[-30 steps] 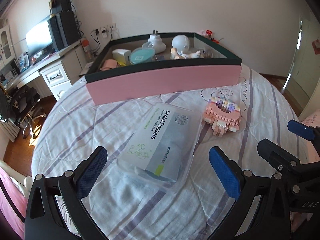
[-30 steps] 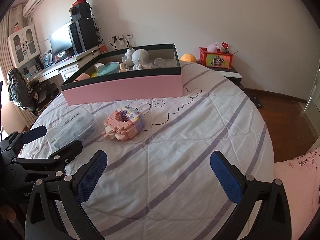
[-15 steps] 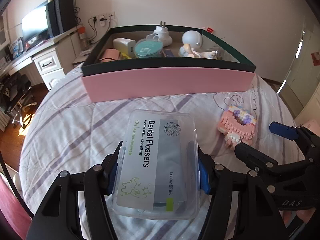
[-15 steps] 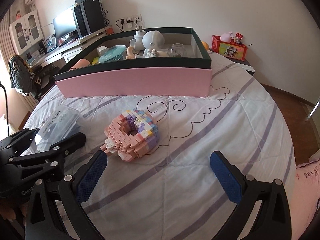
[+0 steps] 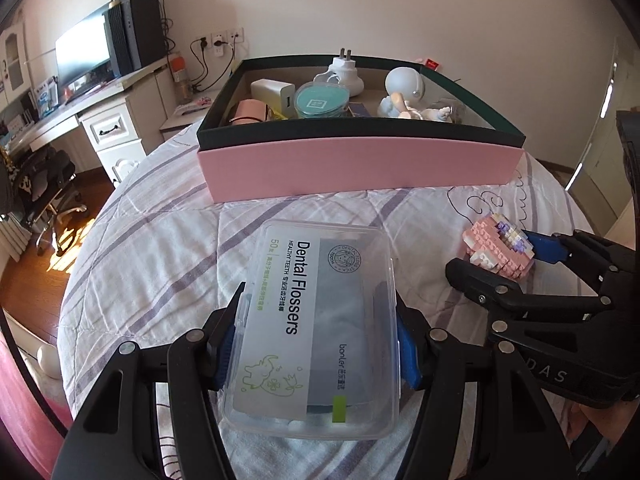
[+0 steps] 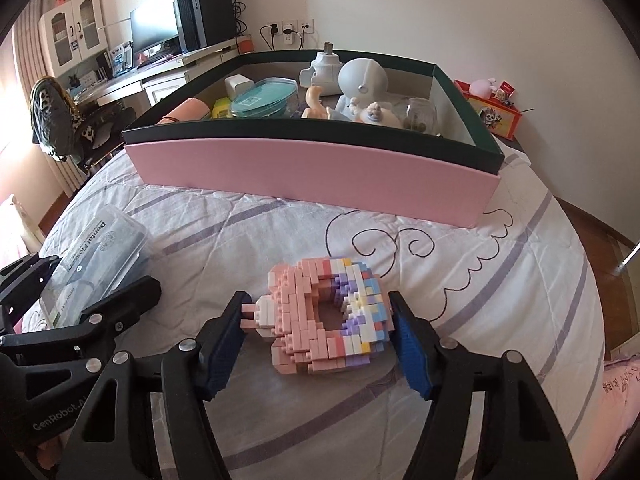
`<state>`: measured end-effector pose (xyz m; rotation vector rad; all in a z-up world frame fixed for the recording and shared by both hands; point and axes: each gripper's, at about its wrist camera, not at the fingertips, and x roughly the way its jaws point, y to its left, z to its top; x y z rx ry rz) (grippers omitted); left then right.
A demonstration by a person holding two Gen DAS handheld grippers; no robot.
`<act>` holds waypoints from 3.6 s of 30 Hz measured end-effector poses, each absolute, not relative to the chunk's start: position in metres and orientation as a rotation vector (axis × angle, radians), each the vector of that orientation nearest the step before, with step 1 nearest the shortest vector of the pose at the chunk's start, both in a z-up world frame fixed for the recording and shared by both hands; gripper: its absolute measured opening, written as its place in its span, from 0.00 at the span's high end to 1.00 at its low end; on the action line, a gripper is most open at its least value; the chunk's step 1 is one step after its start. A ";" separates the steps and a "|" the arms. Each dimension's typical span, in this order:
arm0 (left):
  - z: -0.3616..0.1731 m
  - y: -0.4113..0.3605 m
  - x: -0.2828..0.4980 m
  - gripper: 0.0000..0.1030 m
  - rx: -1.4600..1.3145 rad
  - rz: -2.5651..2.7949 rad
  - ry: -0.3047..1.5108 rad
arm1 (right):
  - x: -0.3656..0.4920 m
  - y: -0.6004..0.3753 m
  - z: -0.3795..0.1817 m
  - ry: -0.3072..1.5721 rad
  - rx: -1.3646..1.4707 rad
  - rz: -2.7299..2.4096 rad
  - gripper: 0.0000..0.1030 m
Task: Organize rigid objects
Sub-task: 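Grasp the clear Dental Flossers box with the left tool while the right tool grasps the pink block donut, then carry the Dental Flossers box and block donut over the pink box and release them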
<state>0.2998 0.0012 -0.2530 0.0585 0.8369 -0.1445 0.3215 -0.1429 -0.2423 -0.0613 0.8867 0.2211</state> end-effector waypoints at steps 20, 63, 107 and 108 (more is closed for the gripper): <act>-0.126 0.010 0.167 0.39 0.055 -0.022 0.399 | 0.181 -0.145 -0.109 0.449 0.008 0.230 0.33; -0.056 0.009 0.077 0.39 0.072 0.032 0.155 | 0.101 -0.139 -0.043 0.231 -0.024 0.206 0.32; -0.195 -0.060 0.544 0.38 0.272 -0.078 0.799 | 0.512 -0.174 -0.171 0.704 -0.079 0.122 0.32; -0.196 -0.060 0.544 0.38 0.277 -0.073 0.802 | 0.513 -0.174 -0.172 0.710 -0.076 0.125 0.32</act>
